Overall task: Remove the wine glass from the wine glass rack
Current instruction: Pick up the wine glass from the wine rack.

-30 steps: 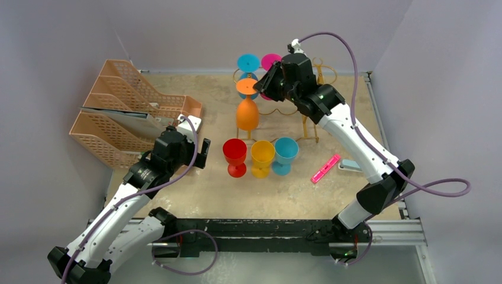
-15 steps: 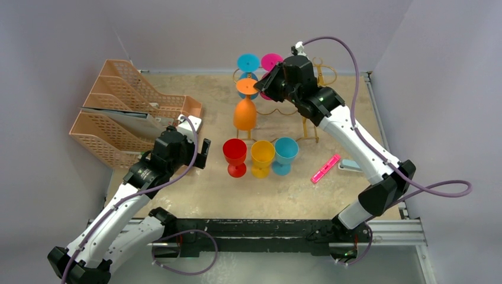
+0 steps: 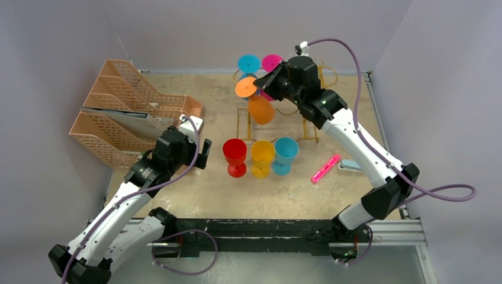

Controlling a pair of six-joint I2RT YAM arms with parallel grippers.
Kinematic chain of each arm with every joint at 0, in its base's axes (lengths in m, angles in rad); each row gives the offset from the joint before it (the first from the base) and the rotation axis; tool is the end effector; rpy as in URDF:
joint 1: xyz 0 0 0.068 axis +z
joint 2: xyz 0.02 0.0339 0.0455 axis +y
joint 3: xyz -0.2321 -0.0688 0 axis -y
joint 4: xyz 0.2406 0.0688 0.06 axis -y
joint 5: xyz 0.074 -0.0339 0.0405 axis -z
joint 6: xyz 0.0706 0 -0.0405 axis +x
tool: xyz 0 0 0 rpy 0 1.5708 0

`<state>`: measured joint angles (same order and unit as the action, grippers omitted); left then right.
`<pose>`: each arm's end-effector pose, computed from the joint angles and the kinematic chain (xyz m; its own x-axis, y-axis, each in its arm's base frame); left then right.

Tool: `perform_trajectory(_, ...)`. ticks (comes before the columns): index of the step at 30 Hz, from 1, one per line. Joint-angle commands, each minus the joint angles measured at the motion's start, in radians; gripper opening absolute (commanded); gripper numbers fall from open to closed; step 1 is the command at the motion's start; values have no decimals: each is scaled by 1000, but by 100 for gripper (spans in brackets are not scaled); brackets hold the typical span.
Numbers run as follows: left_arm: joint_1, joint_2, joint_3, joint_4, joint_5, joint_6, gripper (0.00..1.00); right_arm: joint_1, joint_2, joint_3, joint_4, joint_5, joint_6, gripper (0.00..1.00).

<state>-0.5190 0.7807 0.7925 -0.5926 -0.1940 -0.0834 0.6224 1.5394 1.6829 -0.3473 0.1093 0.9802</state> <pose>0.1932 -0.0947 0.2611 -0.5037 0.1936 -0.8419 0.3059 0.9514 0.0358 0.3160 0.2173 0.4101 -0.5008 0.6568 -0.5637 -0.1378 0.5824 0.8011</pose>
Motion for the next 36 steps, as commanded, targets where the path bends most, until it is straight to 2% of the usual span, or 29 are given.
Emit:
perform_trajectory(1, 5, 5, 32, 19, 5, 24, 90, -4, -38, -37, 41, -1, 31, 0)
perform_trajectory(25, 4, 0, 31, 20, 16, 22, 89, -12, -59, -91, 96, 6, 114, 0)
perform_trajectory(30, 4, 1, 33, 16, 12, 20, 89, -12, -55, -92, 74, -4, 94, 13)
perform_trajectory(36, 4, 5, 32, 14, 8, 20, 89, -12, -21, -67, 70, -46, 95, 16)
